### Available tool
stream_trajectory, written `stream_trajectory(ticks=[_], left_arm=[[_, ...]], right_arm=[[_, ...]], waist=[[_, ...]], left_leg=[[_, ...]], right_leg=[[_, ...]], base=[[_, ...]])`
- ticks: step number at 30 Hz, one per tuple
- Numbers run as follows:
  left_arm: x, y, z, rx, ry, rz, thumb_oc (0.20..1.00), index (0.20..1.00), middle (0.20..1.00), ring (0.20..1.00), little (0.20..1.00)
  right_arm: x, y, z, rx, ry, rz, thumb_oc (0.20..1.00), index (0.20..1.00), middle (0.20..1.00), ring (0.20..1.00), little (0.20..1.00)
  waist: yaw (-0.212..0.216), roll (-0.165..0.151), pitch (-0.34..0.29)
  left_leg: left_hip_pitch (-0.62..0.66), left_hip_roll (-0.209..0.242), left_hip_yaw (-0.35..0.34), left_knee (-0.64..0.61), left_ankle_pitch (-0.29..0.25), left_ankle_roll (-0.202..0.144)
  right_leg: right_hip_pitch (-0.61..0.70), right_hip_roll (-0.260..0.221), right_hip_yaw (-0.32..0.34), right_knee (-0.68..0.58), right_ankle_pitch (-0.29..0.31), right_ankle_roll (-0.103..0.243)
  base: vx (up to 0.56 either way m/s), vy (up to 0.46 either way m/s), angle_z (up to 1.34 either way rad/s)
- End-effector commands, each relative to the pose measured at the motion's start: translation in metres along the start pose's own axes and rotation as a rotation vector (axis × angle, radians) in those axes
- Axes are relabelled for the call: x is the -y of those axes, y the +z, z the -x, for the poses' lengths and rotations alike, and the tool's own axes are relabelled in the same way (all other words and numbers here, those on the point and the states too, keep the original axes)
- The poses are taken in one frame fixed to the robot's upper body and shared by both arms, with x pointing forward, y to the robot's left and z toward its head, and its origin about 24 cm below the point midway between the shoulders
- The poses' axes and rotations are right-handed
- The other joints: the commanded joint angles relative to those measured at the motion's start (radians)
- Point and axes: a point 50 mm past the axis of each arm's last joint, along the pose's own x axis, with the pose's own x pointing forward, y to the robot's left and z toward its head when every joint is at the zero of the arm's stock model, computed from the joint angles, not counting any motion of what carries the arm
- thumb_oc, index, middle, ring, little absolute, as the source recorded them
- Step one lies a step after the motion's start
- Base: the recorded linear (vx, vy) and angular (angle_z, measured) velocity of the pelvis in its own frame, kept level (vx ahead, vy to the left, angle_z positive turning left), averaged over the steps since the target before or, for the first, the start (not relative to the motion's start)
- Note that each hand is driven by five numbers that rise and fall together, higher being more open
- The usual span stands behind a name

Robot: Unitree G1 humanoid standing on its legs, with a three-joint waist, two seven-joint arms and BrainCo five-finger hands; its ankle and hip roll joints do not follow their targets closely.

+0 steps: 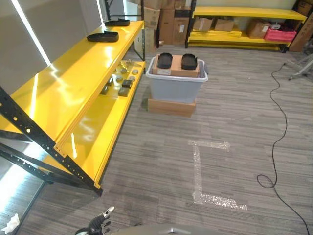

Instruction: Move parts from the plastic box to the shelf.

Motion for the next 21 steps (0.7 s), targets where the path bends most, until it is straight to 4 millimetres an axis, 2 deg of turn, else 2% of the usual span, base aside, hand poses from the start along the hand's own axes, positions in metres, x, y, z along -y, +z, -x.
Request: stream_trajectory(ticks=[1, 11, 21], left_arm=[[-0.0015, 0.0169, -0.0038, 0.03, 0.032, -0.067, 1.0, 1.0, 1.0, 1.0, 1.0], [0.0008, 0.0168, -0.0057, 0.044, 0.089, -0.056, 1.0, 1.0, 1.0, 1.0, 1.0], [0.0003, 0.0123, -0.0057, 0.025, 0.137, -0.062, 1.0, 1.0, 1.0, 1.0, 1.0]], right_arm=[[-0.0007, -0.0059, -0.0001, -0.057, -0.03, 0.043, 1.0, 1.0, 1.0, 1.0, 1.0], [-0.0081, -0.0052, 0.0008, -0.061, -0.056, 0.024, 1.0, 1.0, 1.0, 1.0, 1.0], [-0.0044, -0.0017, 0.0011, -0.039, -0.111, 0.057, 1.0, 1.0, 1.0, 1.0, 1.0]], waist=[[0.012, -0.019, -0.019], [0.001, -0.01, -0.017], [0.003, -0.009, -0.016]], left_leg=[[-0.025, -0.004, 0.063, 0.046, -0.082, -0.015], [-0.027, -0.007, 0.061, 0.049, -0.085, -0.013], [-0.022, -0.005, 0.061, 0.055, -0.086, -0.014]], right_leg=[[-0.044, -0.045, 0.013, 0.017, -0.015, 0.082], [-0.05, -0.042, 0.024, 0.026, -0.022, 0.077], [-0.043, -0.043, 0.024, 0.027, -0.022, 0.077]], base=[[0.0, 0.0, 0.0], [0.0, 0.0, 0.0], [0.0, 0.0, 0.0]])
